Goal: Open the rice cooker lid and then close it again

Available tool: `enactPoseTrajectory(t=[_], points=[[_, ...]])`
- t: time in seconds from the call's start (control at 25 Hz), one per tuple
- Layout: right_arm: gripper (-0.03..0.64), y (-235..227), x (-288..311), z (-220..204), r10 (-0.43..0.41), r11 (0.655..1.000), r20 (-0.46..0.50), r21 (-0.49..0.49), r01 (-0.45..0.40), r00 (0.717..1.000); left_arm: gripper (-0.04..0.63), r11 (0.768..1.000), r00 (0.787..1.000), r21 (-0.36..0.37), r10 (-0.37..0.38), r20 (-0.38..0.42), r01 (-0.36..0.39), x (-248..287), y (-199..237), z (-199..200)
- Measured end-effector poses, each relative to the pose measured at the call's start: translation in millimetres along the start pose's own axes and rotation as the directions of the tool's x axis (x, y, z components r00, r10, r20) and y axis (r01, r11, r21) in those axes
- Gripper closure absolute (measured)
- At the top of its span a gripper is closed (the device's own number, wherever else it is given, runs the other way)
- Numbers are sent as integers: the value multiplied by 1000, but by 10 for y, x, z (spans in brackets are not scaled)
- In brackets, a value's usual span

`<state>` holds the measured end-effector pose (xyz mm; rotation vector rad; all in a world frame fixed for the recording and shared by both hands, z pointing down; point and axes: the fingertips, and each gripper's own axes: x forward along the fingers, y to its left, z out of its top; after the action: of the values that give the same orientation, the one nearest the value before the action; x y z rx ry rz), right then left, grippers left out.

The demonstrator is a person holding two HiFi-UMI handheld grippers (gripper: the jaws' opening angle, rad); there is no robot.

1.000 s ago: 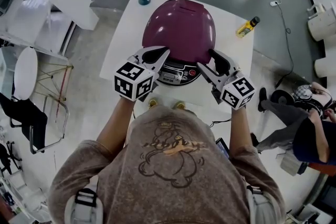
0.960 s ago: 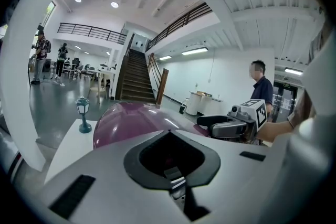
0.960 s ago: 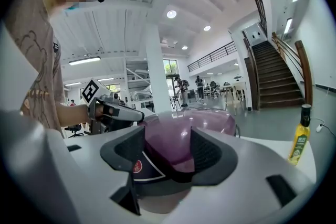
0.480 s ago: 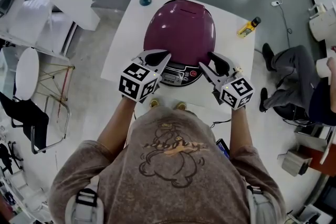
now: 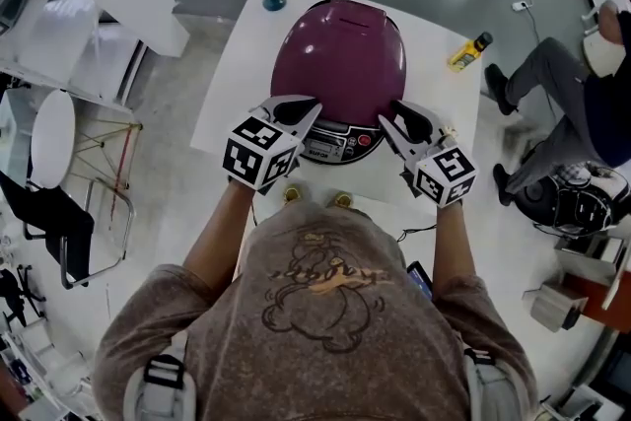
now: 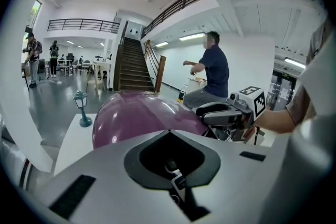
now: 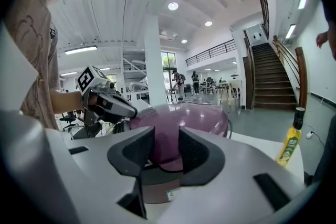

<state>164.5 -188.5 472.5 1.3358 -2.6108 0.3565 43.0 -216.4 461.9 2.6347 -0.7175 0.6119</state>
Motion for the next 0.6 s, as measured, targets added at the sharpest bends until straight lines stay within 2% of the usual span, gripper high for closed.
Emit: enactPoseTrajectory(t=[0.28,0.52,0.6], points=[[499,11,10,-29,-12,998,-46,-59,9,999,575,1000,999,3,-6,-47,6,2,-6,-34],[500,-4,15,-50,-20,998,-51,-53,17,999,575,999,994,52,7,-106,-1,47,-18,-66],[500,-4,17,-55,-25,998,-53,-53,22,998,575,999,993,40,-8,-117,13,53,-14,-70]])
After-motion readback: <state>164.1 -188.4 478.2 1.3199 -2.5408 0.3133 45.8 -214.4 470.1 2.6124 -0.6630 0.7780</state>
